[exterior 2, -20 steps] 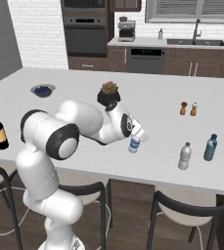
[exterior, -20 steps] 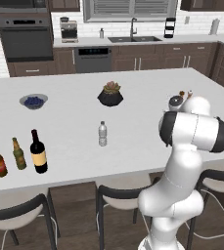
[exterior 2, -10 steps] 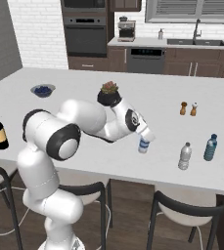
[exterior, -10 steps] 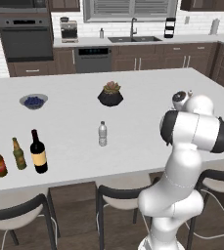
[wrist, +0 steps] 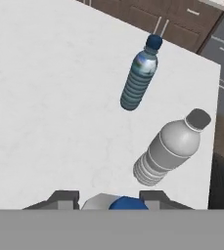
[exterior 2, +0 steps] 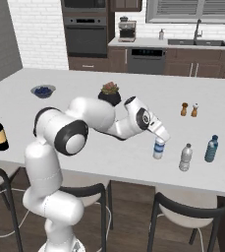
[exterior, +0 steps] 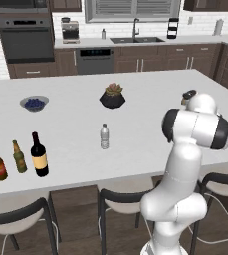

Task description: Move the plastic bottles in the middle to the plastics group, and the glass bottles in the middle to the glass group.

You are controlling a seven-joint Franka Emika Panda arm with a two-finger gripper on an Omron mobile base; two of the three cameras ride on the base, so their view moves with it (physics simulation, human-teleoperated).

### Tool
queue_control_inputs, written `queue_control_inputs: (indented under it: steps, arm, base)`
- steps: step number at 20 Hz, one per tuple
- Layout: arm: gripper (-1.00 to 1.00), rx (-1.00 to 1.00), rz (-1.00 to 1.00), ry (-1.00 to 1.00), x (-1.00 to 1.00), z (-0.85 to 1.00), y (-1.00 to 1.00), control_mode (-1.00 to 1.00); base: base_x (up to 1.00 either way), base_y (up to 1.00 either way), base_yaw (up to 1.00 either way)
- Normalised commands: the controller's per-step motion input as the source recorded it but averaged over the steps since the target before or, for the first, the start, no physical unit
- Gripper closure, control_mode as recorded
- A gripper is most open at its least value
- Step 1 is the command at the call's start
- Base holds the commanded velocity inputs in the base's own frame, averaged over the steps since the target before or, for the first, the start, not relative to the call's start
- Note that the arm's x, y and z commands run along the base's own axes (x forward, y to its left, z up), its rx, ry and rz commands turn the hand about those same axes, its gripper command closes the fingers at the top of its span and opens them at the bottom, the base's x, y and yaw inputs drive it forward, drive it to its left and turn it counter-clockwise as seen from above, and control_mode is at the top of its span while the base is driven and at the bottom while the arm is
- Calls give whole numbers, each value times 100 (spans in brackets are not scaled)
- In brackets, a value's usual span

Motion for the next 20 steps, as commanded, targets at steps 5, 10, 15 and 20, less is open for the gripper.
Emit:
queue_control_inputs:
  steps: [5, 10, 15, 20]
  arm:
    - [100, -6, 0, 0, 0, -22, -44, -100]
    - [100, -8, 0, 0, 0, -32, -28, -100]
    - [100, -2, 0, 9, 0, -3, -19, -100]
    - [100, 0, 0, 11, 4, 1, -2, -100]
  base:
    - [0, 0, 0]
    - [0, 0, 0]
    - [0, 0, 0]
    - [0, 0, 0]
